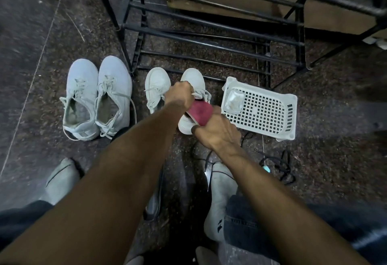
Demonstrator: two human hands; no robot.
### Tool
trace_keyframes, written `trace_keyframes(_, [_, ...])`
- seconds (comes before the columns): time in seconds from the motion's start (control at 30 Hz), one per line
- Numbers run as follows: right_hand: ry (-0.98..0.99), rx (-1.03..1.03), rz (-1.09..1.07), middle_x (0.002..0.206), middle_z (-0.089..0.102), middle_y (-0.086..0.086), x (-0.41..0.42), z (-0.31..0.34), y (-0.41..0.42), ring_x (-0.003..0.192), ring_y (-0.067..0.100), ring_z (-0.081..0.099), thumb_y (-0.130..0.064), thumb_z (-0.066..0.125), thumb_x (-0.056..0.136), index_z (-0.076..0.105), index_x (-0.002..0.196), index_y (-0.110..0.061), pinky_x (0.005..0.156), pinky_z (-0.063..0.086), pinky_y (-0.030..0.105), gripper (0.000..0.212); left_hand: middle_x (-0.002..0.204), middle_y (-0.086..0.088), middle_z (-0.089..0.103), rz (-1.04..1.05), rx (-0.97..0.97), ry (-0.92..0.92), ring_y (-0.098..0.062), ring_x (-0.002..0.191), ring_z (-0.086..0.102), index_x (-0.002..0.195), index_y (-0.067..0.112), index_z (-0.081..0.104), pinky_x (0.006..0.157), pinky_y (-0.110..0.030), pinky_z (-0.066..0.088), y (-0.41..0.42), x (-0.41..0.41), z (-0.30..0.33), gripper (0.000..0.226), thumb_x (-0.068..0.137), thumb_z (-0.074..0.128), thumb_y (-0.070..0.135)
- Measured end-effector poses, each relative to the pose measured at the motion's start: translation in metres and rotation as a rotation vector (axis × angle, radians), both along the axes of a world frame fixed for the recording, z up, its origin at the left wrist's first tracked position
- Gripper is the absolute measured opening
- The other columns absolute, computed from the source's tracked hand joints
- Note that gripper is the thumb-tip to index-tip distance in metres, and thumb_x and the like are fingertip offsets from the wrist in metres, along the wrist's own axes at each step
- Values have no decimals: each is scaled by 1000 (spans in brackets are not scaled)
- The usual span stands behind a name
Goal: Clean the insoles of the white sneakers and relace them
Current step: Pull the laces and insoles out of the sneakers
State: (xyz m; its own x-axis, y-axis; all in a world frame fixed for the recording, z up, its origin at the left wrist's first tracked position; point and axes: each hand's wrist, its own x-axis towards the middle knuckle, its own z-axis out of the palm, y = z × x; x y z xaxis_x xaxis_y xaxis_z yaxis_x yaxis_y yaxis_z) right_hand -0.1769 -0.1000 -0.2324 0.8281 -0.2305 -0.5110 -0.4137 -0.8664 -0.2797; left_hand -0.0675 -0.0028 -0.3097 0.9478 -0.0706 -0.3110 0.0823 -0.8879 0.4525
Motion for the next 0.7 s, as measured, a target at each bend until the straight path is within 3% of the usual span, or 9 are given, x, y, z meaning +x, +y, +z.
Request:
trace_keyframes(0.13, [2,24,-50,116,57,9,-16,-11,-1,97,33,59,-39,63,81,27,137,-14,78,43,35,71,116,-9,68,93,-145,111,-29,109,62,109,16,71,94,-36,49,13,-1,-12,22,89,62,17])
trace_keyframes(0.23, [2,116,-158,131,53,11,-57,-32,5,111,38,57,-34,62,82,20,144,-19,91,45,42,77,123,-7,66,113,-208,70,-28,112,61,115,19,69,94,-35,49,26,-16,-15,29,89,59,14])
trace_keyframes(0.37, [16,269,-247,136,52,5,-130,-67,21,113,33,58,-26,65,76,14,149,-28,94,49,41,90,134,-4,55,38,-77,-106,-27,120,53,125,19,62,90,-43,50,48,-48,-24,36,90,55,15])
trace_keyframes(0.57, [190,300,-276,143,41,5,-175,-100,47,124,31,50,-28,66,80,10,152,-21,96,45,37,92,156,-1,25,-201,74,10,-31,135,39,142,14,43,107,-47,39,74,-71,-38,61,84,61,15])
trace_keyframes(0.7, [224,312,-258,148,34,8,-157,-116,55,129,31,46,-36,69,82,-2,154,-20,98,43,38,102,155,-2,24,-252,96,1,-35,127,47,143,13,39,101,-45,43,78,-65,-34,60,85,57,11])
